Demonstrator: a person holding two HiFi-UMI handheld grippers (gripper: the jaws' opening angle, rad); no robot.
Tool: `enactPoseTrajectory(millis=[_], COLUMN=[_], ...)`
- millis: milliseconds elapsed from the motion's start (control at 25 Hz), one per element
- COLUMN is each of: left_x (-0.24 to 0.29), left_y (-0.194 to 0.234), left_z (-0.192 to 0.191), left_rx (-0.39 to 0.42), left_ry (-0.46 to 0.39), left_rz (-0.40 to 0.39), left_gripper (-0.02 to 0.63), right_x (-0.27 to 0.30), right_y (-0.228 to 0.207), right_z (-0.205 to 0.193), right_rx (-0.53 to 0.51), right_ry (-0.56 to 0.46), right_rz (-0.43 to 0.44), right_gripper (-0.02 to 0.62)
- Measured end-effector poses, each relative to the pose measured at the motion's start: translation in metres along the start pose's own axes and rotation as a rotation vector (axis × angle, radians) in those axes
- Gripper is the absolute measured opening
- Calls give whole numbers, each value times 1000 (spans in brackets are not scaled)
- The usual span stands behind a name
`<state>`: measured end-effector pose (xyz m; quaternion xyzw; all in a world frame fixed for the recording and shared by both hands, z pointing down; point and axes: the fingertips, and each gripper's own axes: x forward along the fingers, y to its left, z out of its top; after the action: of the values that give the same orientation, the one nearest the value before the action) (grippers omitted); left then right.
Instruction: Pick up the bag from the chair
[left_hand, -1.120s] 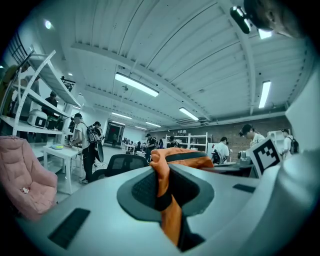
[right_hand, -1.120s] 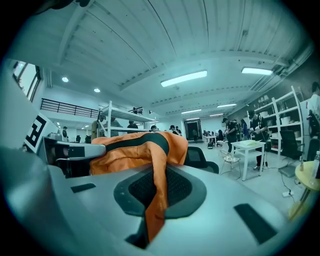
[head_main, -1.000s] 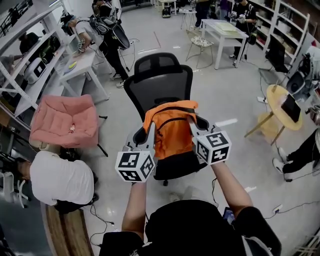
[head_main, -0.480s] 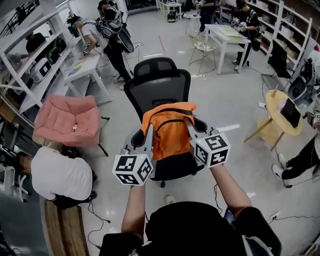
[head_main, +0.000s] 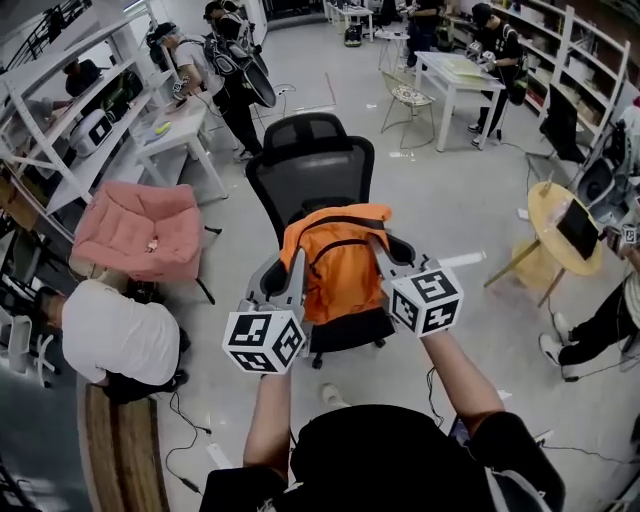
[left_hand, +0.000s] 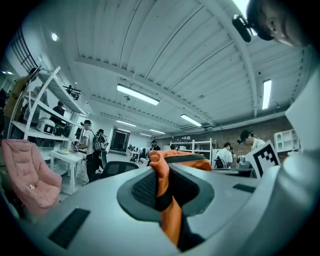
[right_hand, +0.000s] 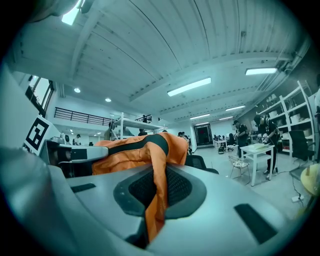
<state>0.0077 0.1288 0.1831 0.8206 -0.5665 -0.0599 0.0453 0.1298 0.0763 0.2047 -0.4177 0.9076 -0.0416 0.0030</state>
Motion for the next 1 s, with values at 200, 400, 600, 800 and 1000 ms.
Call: enactPoseTrajectory(millis=[200, 400, 600, 800, 1000], left_x=[-16, -35, -57, -73, -86], left_y=[-27, -46, -62, -73, -78], left_z=[-4, -11, -10, -9, -9], left_rx=[-3, -4, -7, -7, -3], left_ry=[-11, -25, -44, -52, -54], left_rz=[19, 33, 31, 32, 36], left_gripper=[49, 49, 49, 49, 49], right_x=[-30, -53, -77, -94, -104], right_y=[0, 4, 14, 23, 32], right_z=[-3, -9, -8, -9, -12], right_rx=[2, -1, -6, -2, -4], right_ry=[-1, -1, -11, -11, -12], right_rz=[17, 28, 39, 40, 43], right_gripper=[9, 9, 9, 9, 9])
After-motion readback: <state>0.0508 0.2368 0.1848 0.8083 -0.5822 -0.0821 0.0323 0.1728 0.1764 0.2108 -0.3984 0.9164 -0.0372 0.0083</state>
